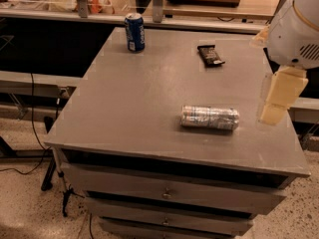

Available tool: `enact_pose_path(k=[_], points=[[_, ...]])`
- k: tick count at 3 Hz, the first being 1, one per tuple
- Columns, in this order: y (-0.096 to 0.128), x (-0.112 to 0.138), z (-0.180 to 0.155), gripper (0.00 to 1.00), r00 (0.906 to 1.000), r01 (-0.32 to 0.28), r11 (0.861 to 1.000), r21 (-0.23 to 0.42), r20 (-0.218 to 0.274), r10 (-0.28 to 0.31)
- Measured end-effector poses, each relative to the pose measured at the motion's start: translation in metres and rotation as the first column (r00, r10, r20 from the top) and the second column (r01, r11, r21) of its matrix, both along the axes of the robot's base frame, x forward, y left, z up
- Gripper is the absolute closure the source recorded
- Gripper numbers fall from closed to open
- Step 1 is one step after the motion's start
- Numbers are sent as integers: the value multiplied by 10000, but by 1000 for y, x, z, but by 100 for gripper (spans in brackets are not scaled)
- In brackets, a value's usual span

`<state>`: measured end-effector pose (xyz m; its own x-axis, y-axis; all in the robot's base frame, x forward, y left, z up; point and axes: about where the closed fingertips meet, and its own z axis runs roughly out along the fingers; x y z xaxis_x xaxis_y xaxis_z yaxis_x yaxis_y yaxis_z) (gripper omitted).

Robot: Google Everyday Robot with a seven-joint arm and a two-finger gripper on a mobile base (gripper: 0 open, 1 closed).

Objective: Place redbull can upright

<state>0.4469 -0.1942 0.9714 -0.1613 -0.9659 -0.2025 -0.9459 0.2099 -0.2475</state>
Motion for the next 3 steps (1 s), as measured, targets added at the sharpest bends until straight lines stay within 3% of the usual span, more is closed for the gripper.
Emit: enact_pose_path(k=[1, 2, 3], points=[[37, 8, -15, 0, 9971, -729, 9970, -266, -216, 724], [68, 19, -39, 0, 9949, -838, 9937, -750, -632, 791], [84, 36, -69, 0, 9947, -259, 9915, -1272, -1025, 129]])
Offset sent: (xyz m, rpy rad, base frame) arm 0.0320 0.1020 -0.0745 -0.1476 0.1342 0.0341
